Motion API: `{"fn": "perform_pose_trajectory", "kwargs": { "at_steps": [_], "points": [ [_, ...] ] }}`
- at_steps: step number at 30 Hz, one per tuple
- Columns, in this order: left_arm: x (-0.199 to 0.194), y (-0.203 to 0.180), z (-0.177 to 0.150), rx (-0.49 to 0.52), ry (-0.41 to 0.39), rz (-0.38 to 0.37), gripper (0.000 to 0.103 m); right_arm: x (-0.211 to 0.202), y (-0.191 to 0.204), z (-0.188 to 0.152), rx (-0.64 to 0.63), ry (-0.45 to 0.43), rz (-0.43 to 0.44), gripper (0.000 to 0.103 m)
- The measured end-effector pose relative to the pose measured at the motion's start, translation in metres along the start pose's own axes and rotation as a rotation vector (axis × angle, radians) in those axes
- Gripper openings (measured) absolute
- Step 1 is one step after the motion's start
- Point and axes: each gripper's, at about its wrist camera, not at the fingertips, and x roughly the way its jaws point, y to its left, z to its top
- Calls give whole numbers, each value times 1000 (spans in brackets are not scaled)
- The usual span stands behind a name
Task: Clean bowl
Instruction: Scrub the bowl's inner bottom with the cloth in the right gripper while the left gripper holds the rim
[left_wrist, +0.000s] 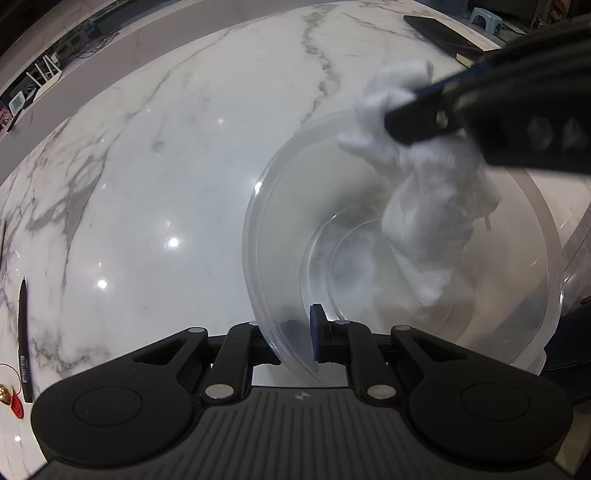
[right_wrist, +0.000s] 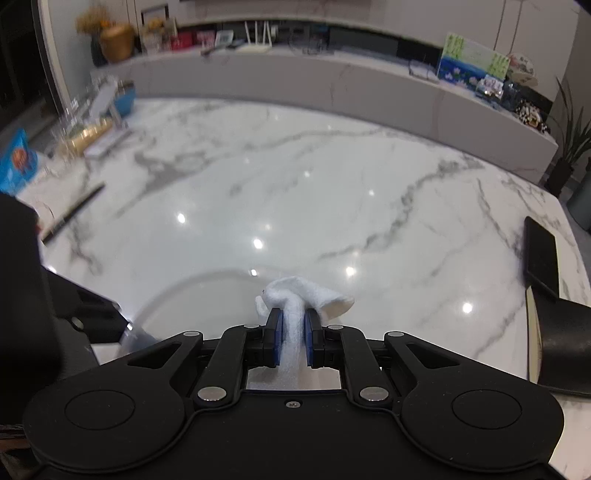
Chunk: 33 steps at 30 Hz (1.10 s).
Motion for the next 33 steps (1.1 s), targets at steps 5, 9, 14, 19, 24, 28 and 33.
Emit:
{"fn": "perform_pose_trajectory", "kwargs": {
  "at_steps": [5,9,14,19,24,28,33],
  "points": [
    [0,0,0,1,-1,1,12,-5,-4,6,57,-48,86,11],
    [-1,-2,-1,5,-2,3,12,-4,-1,9,52,-69,75,11],
    [-3,-7,-1,-3,-3,5,12,4,3,12,37,-66,37,11],
    [-3,-4,-1,-5,-5,5,12,4,1,11,32,-39,-22,11],
    [-2,-3,-1,-6,-4,7,12,-3,-7,5,42,-9,-66,11],
    [-3,-5,-1,-4,-4,10,12,-13,-13,-4,41,18,-91,11],
    [-4,-7,-3,5,-5,12,12,-22,-20,-12,46,31,-103,11]
  ]
}}
